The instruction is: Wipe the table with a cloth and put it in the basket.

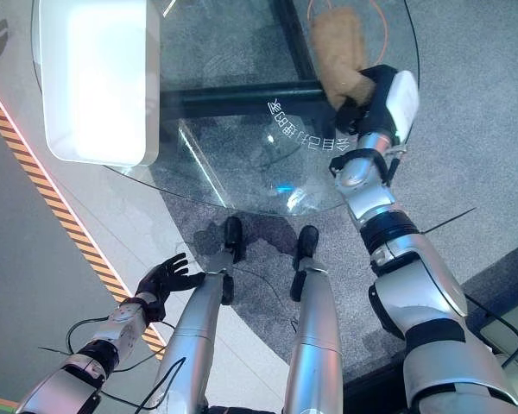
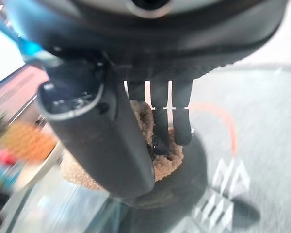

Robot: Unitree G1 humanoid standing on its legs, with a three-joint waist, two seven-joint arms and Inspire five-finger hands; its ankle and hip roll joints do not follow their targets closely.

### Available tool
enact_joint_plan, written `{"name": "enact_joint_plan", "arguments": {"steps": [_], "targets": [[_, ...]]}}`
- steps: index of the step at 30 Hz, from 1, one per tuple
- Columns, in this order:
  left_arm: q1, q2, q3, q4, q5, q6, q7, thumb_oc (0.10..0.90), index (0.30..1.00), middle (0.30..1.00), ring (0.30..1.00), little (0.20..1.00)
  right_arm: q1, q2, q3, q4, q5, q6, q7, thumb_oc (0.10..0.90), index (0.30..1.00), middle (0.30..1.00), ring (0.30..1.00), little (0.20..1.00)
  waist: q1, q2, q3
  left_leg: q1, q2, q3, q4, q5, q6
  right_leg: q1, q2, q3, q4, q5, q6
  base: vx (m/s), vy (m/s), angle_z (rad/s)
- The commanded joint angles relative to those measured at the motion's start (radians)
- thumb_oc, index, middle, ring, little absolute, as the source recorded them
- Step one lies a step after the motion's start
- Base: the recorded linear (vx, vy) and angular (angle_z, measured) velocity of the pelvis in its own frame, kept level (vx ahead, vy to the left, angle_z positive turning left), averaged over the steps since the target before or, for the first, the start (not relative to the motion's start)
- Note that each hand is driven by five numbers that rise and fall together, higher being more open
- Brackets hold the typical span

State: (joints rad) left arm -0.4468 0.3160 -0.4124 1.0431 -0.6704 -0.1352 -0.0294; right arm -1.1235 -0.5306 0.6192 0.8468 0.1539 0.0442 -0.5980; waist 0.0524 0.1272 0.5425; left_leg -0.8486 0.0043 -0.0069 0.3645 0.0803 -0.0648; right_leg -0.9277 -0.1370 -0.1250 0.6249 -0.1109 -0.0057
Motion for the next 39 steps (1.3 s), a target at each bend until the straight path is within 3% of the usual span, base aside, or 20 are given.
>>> {"name": "enact_joint_plan", "arguments": {"steps": [1,11,17,39], "targets": [[0.047,-0.033,0.018,0.032,0.024,-0.023,0.012,0.8,0.9,0.9,0.9,0.9,-0.026,0.059,0.086,-0.135,-0.071,-0.045,0.092,0.1,0.3,0.3,0.3,0.2,0.027,0.029,-0.022,0.031,-0.051,0.077,0.072,-0.107,0.047,0.036,0.034,-0.058,-0.082,0.014,-0.004,0.0,0.0,0.0],[0.034,-0.061,0.012,0.03,0.025,-0.025,0.036,0.8,0.9,0.9,0.9,0.9,0.067,0.145,0.155,-0.176,-0.088,-0.03,0.227,0.1,0.3,0.3,0.3,0.2,0.013,0.027,-0.022,0.038,-0.052,0.09,0.066,-0.101,0.042,0.04,0.04,-0.05,-0.097,0.017,-0.006,0.0,0.001,0.0],[0.026,-0.07,0.017,0.025,-0.008,-0.026,0.047,0.8,0.9,0.9,0.9,0.9,0.119,0.177,0.184,-0.22,-0.1,-0.003,0.254,0.1,0.3,0.3,0.3,0.2,0.002,0.025,-0.022,0.038,-0.053,0.097,0.062,-0.096,0.038,0.036,0.043,-0.042,-0.102,0.019,-0.005,0.0,0.0,0.0],[0.014,-0.074,0.05,0.008,-0.085,-0.032,0.037,0.8,0.9,0.9,0.9,0.9,0.112,0.184,0.217,-0.206,-0.072,-0.01,0.393,0.1,0.3,0.3,0.3,0.2,0.013,0.019,-0.022,0.041,-0.049,0.09,0.062,-0.087,0.035,0.039,0.036,-0.049,-0.097,0.025,-0.003,0.0,0.0,0.0]]}}
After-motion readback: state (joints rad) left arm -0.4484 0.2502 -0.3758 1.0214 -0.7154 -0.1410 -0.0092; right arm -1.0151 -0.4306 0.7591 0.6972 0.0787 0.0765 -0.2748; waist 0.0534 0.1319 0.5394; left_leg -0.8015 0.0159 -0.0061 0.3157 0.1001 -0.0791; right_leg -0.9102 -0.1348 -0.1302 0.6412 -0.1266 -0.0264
